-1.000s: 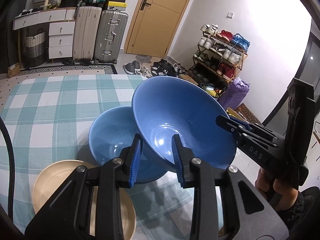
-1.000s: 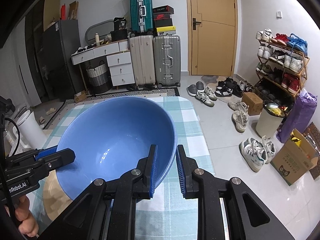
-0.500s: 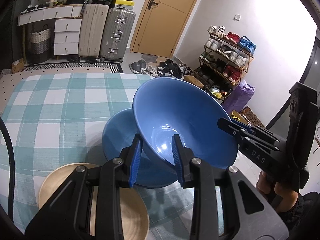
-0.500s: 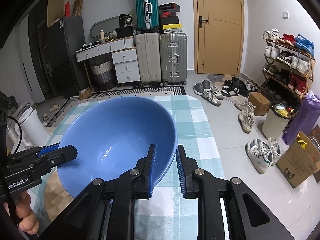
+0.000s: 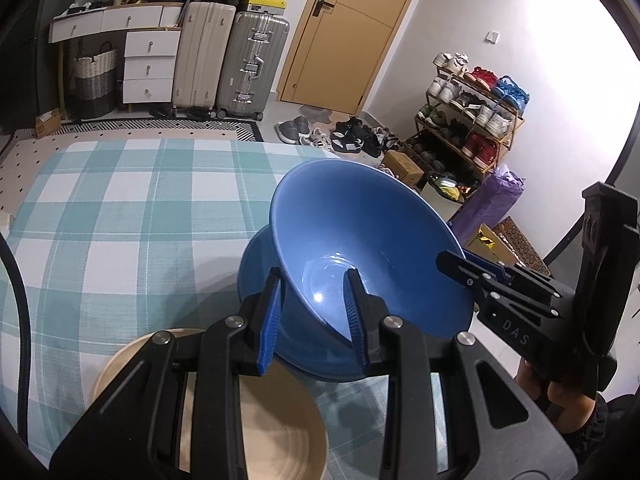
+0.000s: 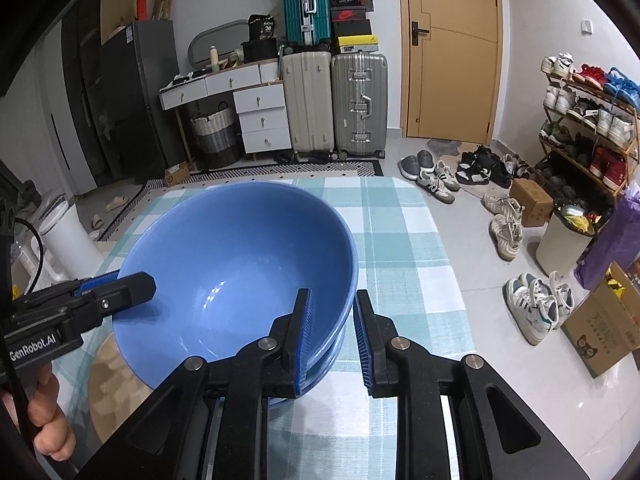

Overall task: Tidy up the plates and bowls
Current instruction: 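Lower the held blue bowl into the stacked blue bowls with both tools, then grip the rim of the nested blue bowl stack with both tools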

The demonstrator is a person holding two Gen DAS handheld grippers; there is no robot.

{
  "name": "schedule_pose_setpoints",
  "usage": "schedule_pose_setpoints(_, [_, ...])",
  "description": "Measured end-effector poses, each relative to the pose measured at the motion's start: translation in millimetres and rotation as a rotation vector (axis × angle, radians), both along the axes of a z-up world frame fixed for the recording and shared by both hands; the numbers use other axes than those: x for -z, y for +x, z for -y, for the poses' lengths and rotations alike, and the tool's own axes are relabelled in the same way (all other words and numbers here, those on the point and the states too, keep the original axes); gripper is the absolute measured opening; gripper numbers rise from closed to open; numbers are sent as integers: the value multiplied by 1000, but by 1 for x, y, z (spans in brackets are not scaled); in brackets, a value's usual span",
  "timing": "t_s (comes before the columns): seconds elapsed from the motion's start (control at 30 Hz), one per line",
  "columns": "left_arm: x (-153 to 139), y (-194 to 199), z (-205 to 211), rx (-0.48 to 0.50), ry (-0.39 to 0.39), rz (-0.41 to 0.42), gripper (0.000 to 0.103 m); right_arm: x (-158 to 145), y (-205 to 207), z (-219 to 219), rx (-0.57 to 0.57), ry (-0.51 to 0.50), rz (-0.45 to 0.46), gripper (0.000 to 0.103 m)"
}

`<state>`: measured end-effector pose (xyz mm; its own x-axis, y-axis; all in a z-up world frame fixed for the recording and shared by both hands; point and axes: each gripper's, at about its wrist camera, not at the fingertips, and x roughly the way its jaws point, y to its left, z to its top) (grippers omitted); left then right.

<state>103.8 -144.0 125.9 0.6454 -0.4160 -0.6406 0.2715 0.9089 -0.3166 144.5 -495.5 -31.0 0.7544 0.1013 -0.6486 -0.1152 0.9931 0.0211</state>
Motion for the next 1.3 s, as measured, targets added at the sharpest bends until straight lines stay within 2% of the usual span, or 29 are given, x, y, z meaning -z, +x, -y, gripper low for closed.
schedule_pose_setpoints(0.53, [35, 26, -1, -18, 49, -25, 27, 23, 13, -3, 1, -16, -29, 21])
schedule_pose_setpoints(1.07, [66, 43, 16, -25, 180, 0, 27, 43, 18, -8, 9, -96, -34, 22])
schedule_pose_setpoints(1.3, [69, 43, 19, -18, 194, 4, 27, 48, 16, -11, 6, -107, -39, 22])
